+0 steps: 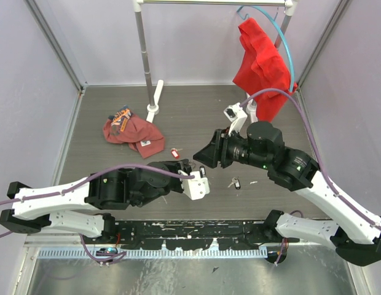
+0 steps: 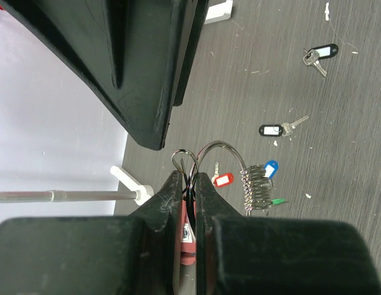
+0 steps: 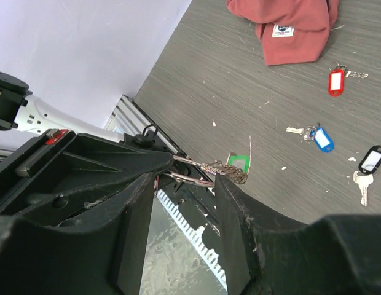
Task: Put the keys on the keyring
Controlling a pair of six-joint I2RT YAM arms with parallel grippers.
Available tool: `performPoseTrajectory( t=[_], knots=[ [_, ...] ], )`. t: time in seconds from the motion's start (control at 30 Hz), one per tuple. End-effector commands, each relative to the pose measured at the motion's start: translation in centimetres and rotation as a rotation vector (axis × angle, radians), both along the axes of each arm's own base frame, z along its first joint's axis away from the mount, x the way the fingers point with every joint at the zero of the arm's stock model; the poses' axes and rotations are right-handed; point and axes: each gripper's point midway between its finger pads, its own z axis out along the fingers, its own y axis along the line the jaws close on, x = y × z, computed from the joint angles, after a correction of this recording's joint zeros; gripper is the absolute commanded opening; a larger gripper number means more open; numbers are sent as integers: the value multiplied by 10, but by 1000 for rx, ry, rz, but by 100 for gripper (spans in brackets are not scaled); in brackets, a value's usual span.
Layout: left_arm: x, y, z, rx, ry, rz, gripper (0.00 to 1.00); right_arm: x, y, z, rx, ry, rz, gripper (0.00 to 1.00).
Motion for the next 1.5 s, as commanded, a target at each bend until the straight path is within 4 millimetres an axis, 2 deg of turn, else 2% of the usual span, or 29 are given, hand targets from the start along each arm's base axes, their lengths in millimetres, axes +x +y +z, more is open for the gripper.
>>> performPoseTrajectory(
  t=[0.0,0.6,0.97,1.13,1.27,1.4,1.47],
  knots=[
    [2,-3,12,-54,6,3,0,1,2,29,79,-26,-33,50],
    [4,-4,13,-45,3,-1,0,-10,22,15,69,5,52,36],
    [6,-3,11,-41,1,6,0,-15,29,10,62,20,91,18],
    [6,-2,14,-53,3,9,0,-17,30,10,65,10,105,2],
    [4,-2,19,-85,15,-2,0,-17,30,16,91,-20,108,1],
    [-1,-1,28,-153,34,-28,7,-20,28,25,122,-46,120,1],
    [-5,-1,32,-184,43,-45,14,-24,30,29,142,-53,143,1]
  ],
)
